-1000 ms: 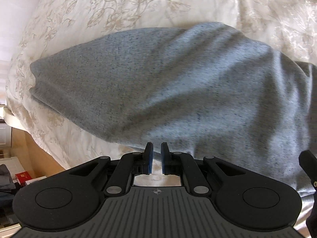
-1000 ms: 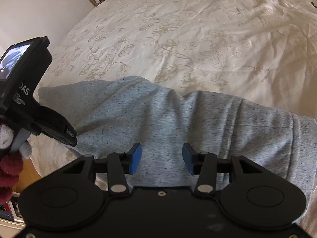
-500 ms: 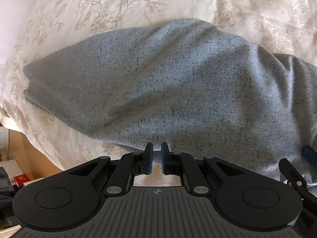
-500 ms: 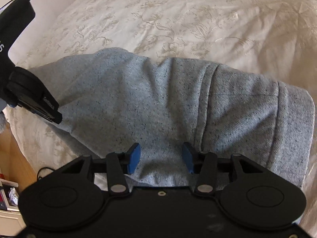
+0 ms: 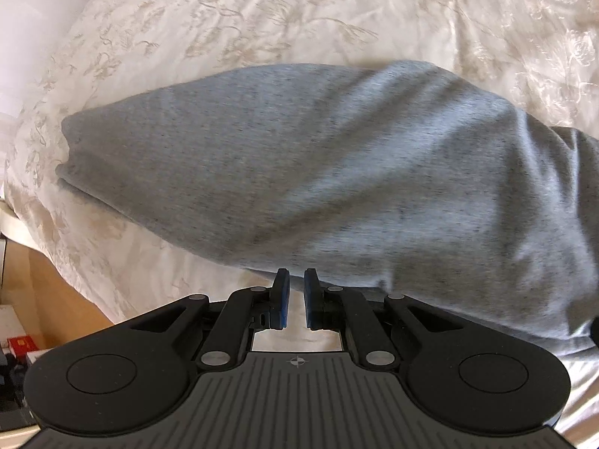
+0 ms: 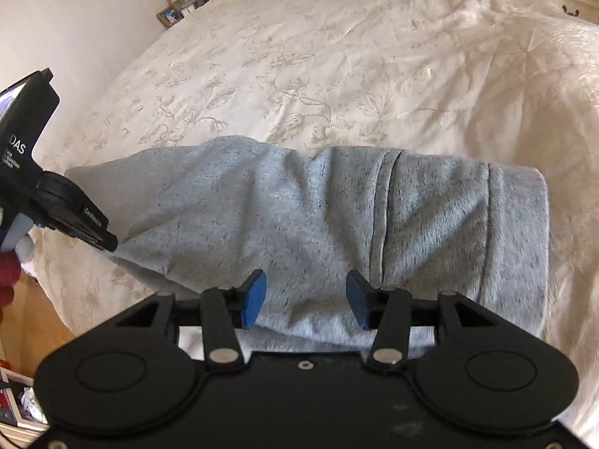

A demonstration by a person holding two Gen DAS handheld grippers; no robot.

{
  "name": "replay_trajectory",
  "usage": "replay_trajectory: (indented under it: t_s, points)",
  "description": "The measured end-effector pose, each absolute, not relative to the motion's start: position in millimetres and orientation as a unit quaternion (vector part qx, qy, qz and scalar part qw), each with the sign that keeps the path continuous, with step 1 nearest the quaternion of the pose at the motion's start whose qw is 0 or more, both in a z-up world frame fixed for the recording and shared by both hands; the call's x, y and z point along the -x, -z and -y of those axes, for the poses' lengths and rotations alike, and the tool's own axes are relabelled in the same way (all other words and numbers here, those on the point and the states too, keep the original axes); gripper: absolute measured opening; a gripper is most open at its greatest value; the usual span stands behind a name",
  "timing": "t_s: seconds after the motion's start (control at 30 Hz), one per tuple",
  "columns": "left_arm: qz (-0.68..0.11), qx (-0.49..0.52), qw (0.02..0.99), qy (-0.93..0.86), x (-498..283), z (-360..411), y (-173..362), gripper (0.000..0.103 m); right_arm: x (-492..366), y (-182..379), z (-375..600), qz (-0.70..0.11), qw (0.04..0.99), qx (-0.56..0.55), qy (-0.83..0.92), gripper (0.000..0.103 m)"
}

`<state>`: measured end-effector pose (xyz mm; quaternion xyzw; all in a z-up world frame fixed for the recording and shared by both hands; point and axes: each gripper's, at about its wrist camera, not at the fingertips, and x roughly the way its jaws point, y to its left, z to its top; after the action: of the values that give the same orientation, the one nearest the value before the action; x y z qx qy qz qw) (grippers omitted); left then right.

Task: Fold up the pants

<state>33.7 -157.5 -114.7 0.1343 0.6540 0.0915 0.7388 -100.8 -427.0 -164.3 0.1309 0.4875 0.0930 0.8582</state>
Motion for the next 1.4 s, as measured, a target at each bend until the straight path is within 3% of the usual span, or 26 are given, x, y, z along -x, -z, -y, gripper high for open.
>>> replay_trajectory:
  t_s: [0.23, 0.5, 0.73, 0.77, 0.8, 0.83, 1.1, 1.4]
  points:
    - [-0.633, -0.164, 0.755, -0.048, -32, 130, 123, 0.009, 123, 165, 430, -0.508, 0.849, -0.145, -0.004, 0.050]
    - [-0.600, -0.213, 0.769, 0.055, -40, 114, 137, 0.009, 110, 172, 433, -0.523, 0.810, -0.254, 0.078, 0.050]
    - [-0.598, -0.186, 0.775, 0.081, -51, 75, 136, 0.009, 88, 188, 419, -0.540, 0.770, -0.292, 0.170, 0.049]
    - [-0.599, -0.184, 0.775, 0.080, -54, 68, 137, 0.009, 85, 191, 418, -0.540, 0.766, -0.298, 0.180, 0.042]
    - [-0.599, -0.183, 0.775, 0.080, -55, 62, 137, 0.009, 82, 193, 417, -0.540, 0.760, -0.306, 0.192, 0.017]
    - [-0.599, -0.182, 0.776, 0.078, -58, 56, 138, 0.009, 78, 196, 416, -0.541, 0.755, -0.312, 0.199, 0.006]
    - [-0.577, -0.176, 0.789, 0.120, -80, 55, 127, 0.009, 79, 121, 391, -0.491, 0.814, -0.238, 0.200, 0.005]
    - [-0.606, -0.183, 0.748, 0.200, -78, 100, 172, 0.009, 77, 189, 382, -0.578, 0.755, -0.207, 0.231, 0.005]
